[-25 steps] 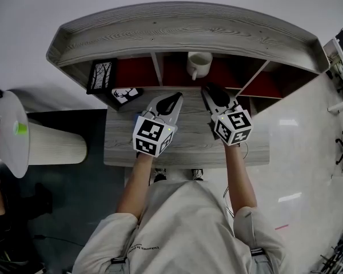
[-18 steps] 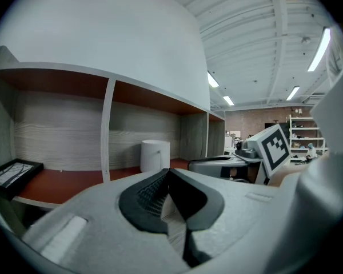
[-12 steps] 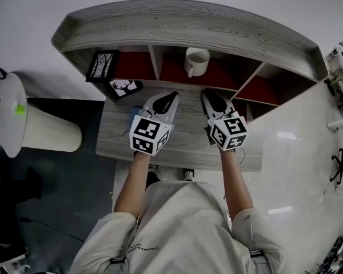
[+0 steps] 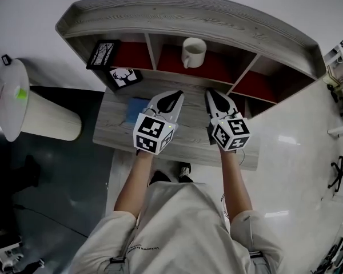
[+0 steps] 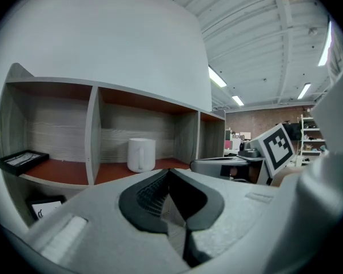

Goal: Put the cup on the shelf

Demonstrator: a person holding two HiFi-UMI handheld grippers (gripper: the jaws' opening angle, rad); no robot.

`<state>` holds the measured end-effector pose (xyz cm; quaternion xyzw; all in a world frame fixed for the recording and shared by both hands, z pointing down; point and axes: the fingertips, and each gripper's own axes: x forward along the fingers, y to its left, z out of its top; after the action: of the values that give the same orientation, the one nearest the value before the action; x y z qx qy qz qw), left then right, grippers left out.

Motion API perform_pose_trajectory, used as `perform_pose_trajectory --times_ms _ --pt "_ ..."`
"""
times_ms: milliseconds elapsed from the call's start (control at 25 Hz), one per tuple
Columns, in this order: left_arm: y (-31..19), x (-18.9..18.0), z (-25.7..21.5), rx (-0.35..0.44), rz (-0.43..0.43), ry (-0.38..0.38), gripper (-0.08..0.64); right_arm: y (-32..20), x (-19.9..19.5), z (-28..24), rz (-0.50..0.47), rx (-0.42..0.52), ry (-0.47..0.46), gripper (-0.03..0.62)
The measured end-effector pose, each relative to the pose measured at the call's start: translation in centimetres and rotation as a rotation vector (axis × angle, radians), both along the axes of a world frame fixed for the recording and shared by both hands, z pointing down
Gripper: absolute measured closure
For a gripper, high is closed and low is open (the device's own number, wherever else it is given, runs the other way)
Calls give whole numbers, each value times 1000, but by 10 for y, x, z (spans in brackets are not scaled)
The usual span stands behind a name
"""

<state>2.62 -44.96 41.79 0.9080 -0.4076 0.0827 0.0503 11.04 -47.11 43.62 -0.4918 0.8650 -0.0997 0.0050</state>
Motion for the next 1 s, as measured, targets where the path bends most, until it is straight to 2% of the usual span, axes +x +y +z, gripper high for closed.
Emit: perform_pose_trajectory --times_ms 160,440,600,1000 --pt "10 0 -3 3 52 -40 551 11 4 1 47 -17 -30 571" --pt "34 -27 -19 8 74 2 551 40 -20 -8 59 2 -8 577" --pt "49 -41 -19 51 115 1 551 53 -32 -7 81 23 17 577" --pt "68 -60 -20 71 119 11 551 83 -26 -9 184 27 39 577"
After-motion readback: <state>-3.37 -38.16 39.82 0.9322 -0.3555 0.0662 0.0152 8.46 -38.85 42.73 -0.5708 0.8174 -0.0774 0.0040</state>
